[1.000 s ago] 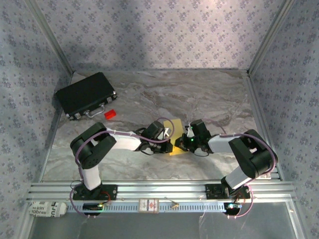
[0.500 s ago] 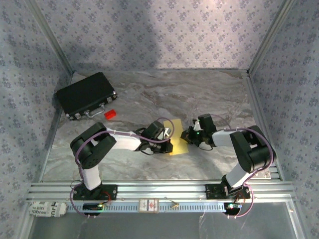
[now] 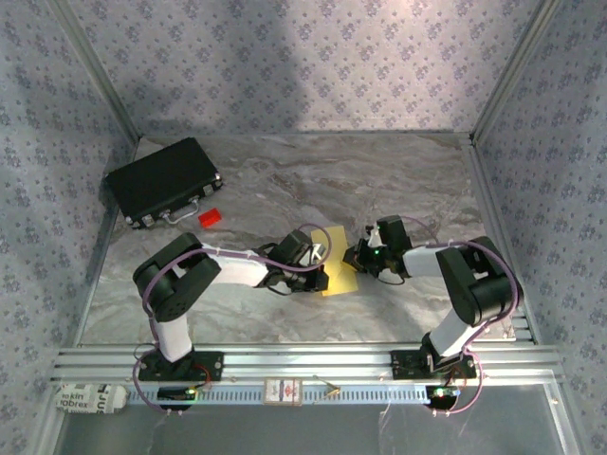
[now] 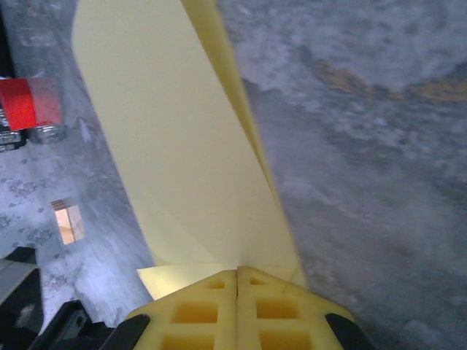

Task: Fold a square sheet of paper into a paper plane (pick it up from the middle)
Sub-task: Fold the triangle a second time at the center of the table.

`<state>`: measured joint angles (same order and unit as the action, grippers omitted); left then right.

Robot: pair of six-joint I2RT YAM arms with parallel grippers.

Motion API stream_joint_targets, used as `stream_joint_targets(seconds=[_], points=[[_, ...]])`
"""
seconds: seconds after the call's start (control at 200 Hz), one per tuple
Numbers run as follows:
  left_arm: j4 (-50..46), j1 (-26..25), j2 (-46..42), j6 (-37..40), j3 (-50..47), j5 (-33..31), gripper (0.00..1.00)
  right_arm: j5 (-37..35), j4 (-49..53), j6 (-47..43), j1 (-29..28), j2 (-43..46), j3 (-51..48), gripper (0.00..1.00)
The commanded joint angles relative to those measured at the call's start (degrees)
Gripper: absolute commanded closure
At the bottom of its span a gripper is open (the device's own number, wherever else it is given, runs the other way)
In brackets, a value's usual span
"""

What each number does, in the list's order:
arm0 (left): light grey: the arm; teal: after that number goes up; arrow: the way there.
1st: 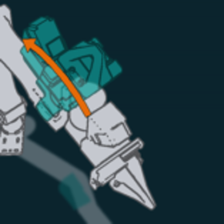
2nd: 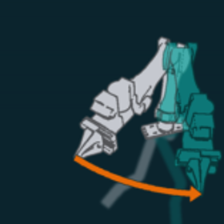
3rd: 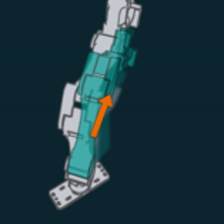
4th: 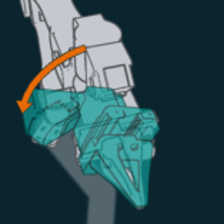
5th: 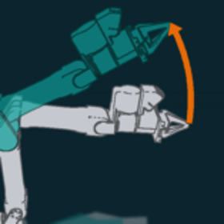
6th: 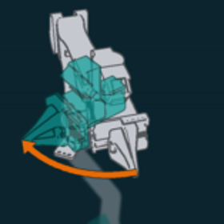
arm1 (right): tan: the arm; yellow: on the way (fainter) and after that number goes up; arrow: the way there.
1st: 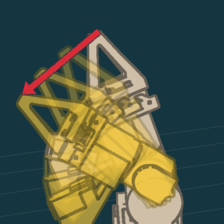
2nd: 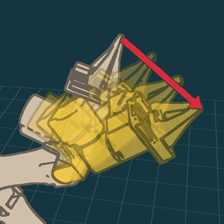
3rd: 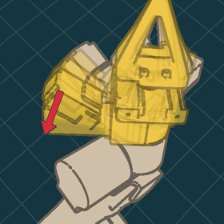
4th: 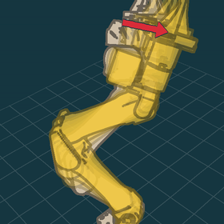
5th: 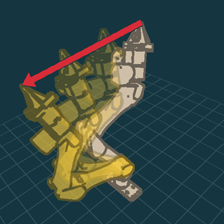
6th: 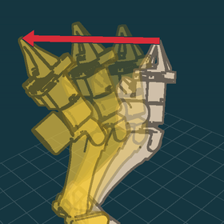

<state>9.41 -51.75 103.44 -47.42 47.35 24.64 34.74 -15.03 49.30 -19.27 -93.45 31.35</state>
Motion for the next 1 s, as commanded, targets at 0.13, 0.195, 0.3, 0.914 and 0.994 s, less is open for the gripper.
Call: stream_joint_targets(seconds=[0.13,0.195,0.3,0.914,0.994], points=[[-8.7,0.8,-4.4,0.5,1.4,-1.1,0.95,-4.3,4.3,-1.5,-0.1,-0.6,-0.3,1.00],[-8.1,0.7,-5.2,-0.2,1.8,-0.9,0.94,-4.6,4.3,-1.2,-0.2,-0.2,-0.6,1.00],[-7.6,0.8,-4.6,-0.9,3.9,0.8,0.93,-4.7,4.2,-1.2,-0.1,0.1,-0.8,1.00],[-8.1,-0.1,6.5,-0.7,11.2,2.1,0.89,-4.7,4.2,-1.1,-0.1,0.0,-1.1,1.00],[-8.8,-0.2,6.0,-0.1,9.6,2.1,0.89,-4.6,4.3,-1.2,-0.2,-0.1,-1.2,1.00]])
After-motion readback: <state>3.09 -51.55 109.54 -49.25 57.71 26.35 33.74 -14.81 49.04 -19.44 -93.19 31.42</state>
